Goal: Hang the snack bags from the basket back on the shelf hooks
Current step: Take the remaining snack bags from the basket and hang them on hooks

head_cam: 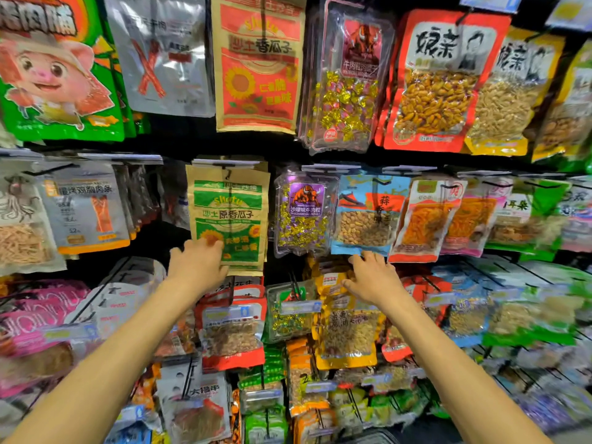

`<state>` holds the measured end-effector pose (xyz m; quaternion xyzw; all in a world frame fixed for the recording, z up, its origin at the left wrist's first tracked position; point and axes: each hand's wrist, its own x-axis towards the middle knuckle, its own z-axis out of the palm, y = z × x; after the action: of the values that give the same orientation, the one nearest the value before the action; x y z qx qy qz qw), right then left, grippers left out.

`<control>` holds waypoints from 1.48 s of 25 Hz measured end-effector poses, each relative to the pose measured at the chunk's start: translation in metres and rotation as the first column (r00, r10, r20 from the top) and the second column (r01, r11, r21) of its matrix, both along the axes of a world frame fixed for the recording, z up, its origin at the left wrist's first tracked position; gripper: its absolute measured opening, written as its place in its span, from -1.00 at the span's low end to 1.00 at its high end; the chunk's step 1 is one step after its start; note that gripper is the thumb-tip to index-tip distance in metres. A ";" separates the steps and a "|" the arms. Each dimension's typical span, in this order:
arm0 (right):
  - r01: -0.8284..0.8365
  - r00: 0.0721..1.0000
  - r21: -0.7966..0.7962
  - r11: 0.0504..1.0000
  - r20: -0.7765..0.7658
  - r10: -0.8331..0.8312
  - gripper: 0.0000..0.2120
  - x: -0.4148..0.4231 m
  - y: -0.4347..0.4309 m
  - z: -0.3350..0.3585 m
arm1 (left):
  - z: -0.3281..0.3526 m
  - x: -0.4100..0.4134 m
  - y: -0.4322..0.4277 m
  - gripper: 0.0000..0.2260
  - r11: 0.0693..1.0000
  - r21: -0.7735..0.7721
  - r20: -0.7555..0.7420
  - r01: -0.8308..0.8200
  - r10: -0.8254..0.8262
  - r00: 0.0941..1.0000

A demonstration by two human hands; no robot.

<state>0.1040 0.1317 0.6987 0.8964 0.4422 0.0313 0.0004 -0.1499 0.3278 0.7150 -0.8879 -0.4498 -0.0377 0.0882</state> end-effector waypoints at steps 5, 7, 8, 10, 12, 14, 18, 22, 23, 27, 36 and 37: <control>-0.060 0.998 -0.001 0.998 0.000 0.060 -0.44 0.016 -0.024 0.001 | 0.010 0.036 -0.043 -0.49 0.999 0.010 -0.046 0.033 -0.032 0.998; -0.102 0.994 -0.001 0.995 -0.039 0.102 -0.44 0.029 -0.033 -0.001 | 0.008 0.053 -0.061 -0.50 1.000 0.012 -0.063 0.025 -0.025 0.998; -0.124 0.991 -0.005 0.992 -0.053 0.124 -0.44 0.036 -0.039 -0.004 | 0.006 0.064 -0.072 -0.50 1.000 -0.002 -0.077 0.019 -0.019 0.997; -0.161 0.986 -0.024 0.987 -0.056 0.159 -0.44 0.056 -0.050 -0.013 | 0.001 0.089 -0.093 -0.51 0.999 -0.037 -0.090 0.012 -0.015 0.996; -0.201 0.979 -0.026 0.979 -0.052 0.199 -0.44 0.070 -0.059 -0.022 | -0.006 0.106 -0.108 -0.51 0.997 -0.081 -0.090 0.003 -0.011 0.996; -0.251 0.966 -0.028 0.968 -0.079 0.248 -0.44 0.095 -0.075 -0.034 | -0.020 0.132 -0.128 -0.50 0.994 -0.105 -0.115 0.001 -0.013 0.993; -0.337 0.940 -0.050 0.940 -0.076 0.333 -0.43 0.136 -0.107 -0.065 | -0.057 0.175 -0.168 -0.50 0.988 -0.143 -0.151 -0.064 0.043 0.988; -0.360 0.923 -0.079 0.930 -0.176 0.343 -0.44 0.154 -0.133 -0.106 | -0.100 0.196 -0.200 -0.50 0.971 -0.228 -0.162 -0.075 0.038 0.986; -0.359 0.917 -0.102 0.928 -0.225 0.330 -0.46 0.158 -0.140 -0.120 | -0.114 0.201 -0.209 -0.50 0.962 -0.260 -0.179 -0.078 0.031 0.983; -0.377 0.892 -0.182 0.908 -0.336 0.303 -0.48 0.163 -0.165 -0.182 | -0.173 0.209 -0.234 -0.53 0.930 -0.356 -0.218 -0.087 0.007 0.976; -0.379 0.845 -0.458 0.804 -0.525 0.099 -0.38 0.145 -0.220 -0.373 | -0.367 0.190 -0.293 -0.56 0.743 -0.644 -0.311 -0.183 -0.036 0.950; -0.380 0.826 -0.476 0.793 -0.561 0.059 -0.38 0.141 -0.224 -0.398 | -0.394 0.185 -0.298 -0.56 0.713 -0.668 -0.315 -0.215 -0.008 0.949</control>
<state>0.2448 -0.0921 0.3010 0.7686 0.5193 -0.3447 0.1445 0.0350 0.0300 0.3210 -0.8241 -0.4623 0.2714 -0.1832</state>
